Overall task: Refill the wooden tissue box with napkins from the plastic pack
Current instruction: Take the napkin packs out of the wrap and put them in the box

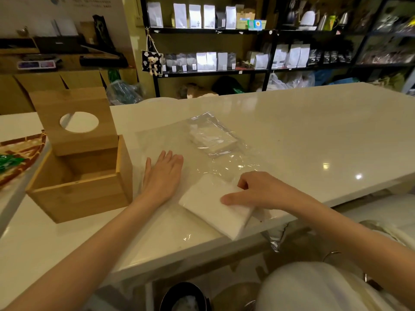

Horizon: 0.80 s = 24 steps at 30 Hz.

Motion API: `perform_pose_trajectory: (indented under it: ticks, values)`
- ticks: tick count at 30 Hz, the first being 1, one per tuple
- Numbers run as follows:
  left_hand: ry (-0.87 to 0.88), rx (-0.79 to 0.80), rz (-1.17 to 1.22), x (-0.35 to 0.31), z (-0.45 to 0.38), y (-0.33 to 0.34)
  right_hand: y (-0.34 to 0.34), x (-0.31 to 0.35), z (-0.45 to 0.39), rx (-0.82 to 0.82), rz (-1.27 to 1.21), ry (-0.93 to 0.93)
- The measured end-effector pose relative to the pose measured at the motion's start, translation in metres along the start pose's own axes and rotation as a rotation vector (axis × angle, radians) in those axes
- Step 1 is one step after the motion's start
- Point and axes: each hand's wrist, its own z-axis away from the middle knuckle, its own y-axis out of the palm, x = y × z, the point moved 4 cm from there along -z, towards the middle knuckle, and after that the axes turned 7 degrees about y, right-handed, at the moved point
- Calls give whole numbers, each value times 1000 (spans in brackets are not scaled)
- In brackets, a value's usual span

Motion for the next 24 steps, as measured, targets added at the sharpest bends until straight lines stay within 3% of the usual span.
perform_pose_trajectory:
  ticks: [11, 16, 24]
  values:
    - [29, 56, -27, 0, 2, 2, -8, 1, -5, 170, -173, 44]
    - [28, 68, -28, 2, 1, 5, -7, -1, -12, 235, -92, 58]
    - [-5, 43, 117, 1, -2, 6, -50, -9, -8, 338, -162, 9]
